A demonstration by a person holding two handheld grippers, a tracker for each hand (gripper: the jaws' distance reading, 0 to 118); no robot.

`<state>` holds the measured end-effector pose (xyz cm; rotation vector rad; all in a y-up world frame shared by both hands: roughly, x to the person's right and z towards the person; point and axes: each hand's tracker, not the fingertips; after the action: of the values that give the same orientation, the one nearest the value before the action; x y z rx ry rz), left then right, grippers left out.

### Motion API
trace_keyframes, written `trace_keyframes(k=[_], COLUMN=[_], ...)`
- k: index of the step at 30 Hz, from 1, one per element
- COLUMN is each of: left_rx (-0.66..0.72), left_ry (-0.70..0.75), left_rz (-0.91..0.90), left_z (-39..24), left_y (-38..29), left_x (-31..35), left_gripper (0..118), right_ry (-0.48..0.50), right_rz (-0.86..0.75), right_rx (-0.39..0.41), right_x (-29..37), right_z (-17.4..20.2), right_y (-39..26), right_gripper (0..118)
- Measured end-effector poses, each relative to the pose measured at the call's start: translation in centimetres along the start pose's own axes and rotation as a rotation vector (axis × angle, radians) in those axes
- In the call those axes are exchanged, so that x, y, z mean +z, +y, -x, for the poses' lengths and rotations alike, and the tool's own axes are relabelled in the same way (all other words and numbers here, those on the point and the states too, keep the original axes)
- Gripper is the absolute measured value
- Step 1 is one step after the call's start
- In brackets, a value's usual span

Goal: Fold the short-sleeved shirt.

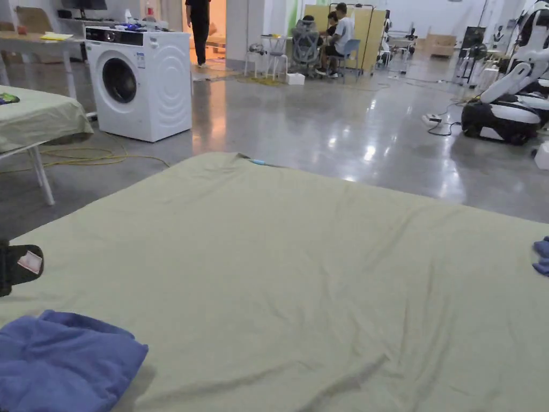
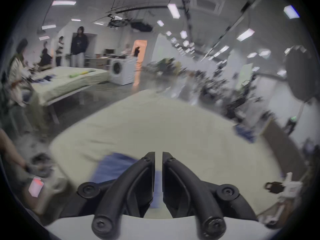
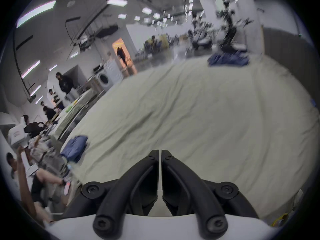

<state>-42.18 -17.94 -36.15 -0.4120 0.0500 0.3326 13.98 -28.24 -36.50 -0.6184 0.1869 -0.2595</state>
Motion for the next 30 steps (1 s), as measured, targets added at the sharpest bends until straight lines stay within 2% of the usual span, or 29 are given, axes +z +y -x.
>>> trace_keyframes(k=[1,2,5,10,13,14,18,25,26,27,28,29,30], left_rx=[0.020,0.047,0.024,-0.260,-0.219,-0.201,-0.284,-0.276,-0.273,-0.267,-0.266,-0.263,-0.261], left_ry=[-0.116,-0.181,-0.255,-0.107,-0.244,-0.241,-0.211,-0.183,-0.167,-0.148,-0.142,-0.140,-0.133], left_rz=[-0.033,-0.093,-0.172,-0.341,-0.320,-0.322,-0.302,-0.339,-0.345,-0.353,-0.356,-0.355,-0.349], left_z=[-2.3,-4.7,-11.7,-21.1,-22.4,-22.6,-23.2,-22.4,-22.2,-22.0,-21.5,-21.3,-21.1], left_y=[-0.8,-1.9,-4.9,-9.5,-11.1,-11.6,-12.2,-11.8,-11.7,-11.8,-11.8,-11.9,-11.8], left_x=[-0.2,-0.5,-1.3,-1.0,-0.8,-0.8,-0.9,-0.9,-0.9,-0.9,-1.0,-1.1,-1.3], left_gripper=[1,1,0,0,0,0,0,0,2,10,32,64,101], right_ry=[-0.054,-0.113,-0.259,-0.407,-0.456,-0.465,-0.498,-0.483,-0.477,-0.468,-0.460,-0.453,-0.453], right_rz=[-0.066,-0.132,-0.299,-0.497,-0.558,-0.575,-0.611,-0.600,-0.606,-0.609,-0.604,-0.591,-0.578], right_rx=[0.023,0.049,0.110,0.171,0.207,0.220,0.242,0.241,0.239,0.236,0.232,0.223,0.218], right_x=[1.3,2.5,5.7,9.1,10.1,10.3,10.3,9.5,9.3,9.3,9.2,8.9,8.8], right_z=[-0.5,-1.0,-2.3,-5.1,-5.7,-5.8,-5.7,-5.3,-5.3,-5.2,-5.3,-5.4,-5.4], right_y=[0.4,0.7,1.4,1.5,1.1,0.7,-0.5,-0.7,-0.8,-0.8,-0.8,-0.7,-0.6], right_gripper=[5,5,5,5,5,5,5,5,15,29,60,82,97])
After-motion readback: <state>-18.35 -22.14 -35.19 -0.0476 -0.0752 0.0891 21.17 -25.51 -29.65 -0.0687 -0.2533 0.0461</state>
